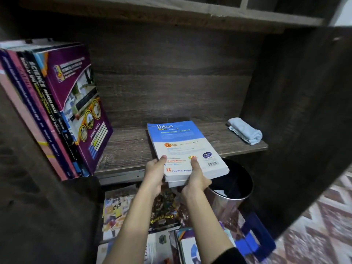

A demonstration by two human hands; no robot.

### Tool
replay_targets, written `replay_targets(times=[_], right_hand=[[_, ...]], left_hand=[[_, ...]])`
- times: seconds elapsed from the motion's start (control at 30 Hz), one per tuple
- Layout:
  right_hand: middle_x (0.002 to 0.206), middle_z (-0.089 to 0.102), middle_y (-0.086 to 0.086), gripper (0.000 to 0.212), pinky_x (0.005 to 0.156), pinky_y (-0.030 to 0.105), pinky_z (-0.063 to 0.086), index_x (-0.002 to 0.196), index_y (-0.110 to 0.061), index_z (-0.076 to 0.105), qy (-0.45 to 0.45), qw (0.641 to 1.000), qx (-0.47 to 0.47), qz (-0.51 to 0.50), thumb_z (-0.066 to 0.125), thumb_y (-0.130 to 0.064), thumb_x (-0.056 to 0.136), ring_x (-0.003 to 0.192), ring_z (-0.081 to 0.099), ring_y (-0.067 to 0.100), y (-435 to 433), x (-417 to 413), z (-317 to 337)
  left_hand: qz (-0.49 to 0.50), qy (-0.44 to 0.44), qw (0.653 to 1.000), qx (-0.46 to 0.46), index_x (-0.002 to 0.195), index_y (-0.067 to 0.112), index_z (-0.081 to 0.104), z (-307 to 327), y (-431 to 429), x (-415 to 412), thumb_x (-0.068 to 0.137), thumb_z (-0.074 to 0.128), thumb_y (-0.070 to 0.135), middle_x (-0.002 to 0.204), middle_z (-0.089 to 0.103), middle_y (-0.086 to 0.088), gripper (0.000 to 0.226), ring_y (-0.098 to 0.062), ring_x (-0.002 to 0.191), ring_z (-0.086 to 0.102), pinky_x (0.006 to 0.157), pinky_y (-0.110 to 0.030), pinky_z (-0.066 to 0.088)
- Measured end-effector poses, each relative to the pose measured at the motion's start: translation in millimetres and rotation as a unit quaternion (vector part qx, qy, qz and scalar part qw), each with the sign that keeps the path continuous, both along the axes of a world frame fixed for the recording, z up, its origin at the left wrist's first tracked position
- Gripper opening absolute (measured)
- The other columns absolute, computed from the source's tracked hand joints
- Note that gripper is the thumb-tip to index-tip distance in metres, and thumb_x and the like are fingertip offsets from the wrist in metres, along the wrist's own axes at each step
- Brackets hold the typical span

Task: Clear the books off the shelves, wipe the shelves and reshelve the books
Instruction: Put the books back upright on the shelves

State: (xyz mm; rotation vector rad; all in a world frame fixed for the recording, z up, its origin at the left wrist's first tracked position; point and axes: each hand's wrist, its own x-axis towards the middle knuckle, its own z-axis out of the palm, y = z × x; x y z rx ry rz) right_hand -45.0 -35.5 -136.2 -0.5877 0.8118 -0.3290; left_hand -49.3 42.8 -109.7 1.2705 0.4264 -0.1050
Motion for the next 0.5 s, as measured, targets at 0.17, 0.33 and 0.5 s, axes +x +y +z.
replay_targets(times=[0.17, 0.33, 0.5], right_hand=[[0.145, 0.043, 0.009, 0.084, 0.099, 0.037, 0.039, 0.150, -0.019, 0.022, 0.053, 0.985, -0.161, -0.040, 0.069, -0.039, 0.083, 0.121, 0.050, 0.027, -49.4, -6.0, 5.9], [0.146, 0.044, 0.007, 0.075, 0.110, 0.044, 0.029, 0.139, -0.014, 0.046, 0.103, 0.824, -0.557, 0.014, 0.053, -0.060, 0.081, 0.137, 0.035, 0.025, -90.8, -4.1, 5.5], [0.149, 0.038, 0.011, 0.069, 0.106, 0.043, 0.029, 0.142, -0.008, 0.041, 0.162, 0.630, -0.744, 0.155, 0.047, -0.054, 0.091, 0.136, 0.032, 0.032, -93.7, 17.3, 21.7]], left_hand=[[-0.006, 0.004, 0.997, 0.071, 0.108, 0.003, 0.058, -3.3, -1.7, 2.0, 0.101, 0.043, 0.018, 0.118, 0.064, -0.015, 0.022, -0.029, 0.105, 0.061, 0.078, -0.030, 0.045], [-0.035, 0.006, 0.991, 0.126, 0.106, 0.004, 0.059, -5.1, 2.6, 3.9, 0.100, 0.043, 0.017, 0.114, 0.064, -0.015, 0.021, -0.031, 0.104, 0.062, 0.074, -0.028, 0.042], [-0.070, -0.002, 0.975, 0.209, 0.103, 0.009, 0.059, -12.8, 8.9, 6.7, 0.099, 0.044, 0.019, 0.111, 0.065, -0.010, 0.019, -0.025, 0.095, 0.060, 0.083, -0.036, 0.048]])
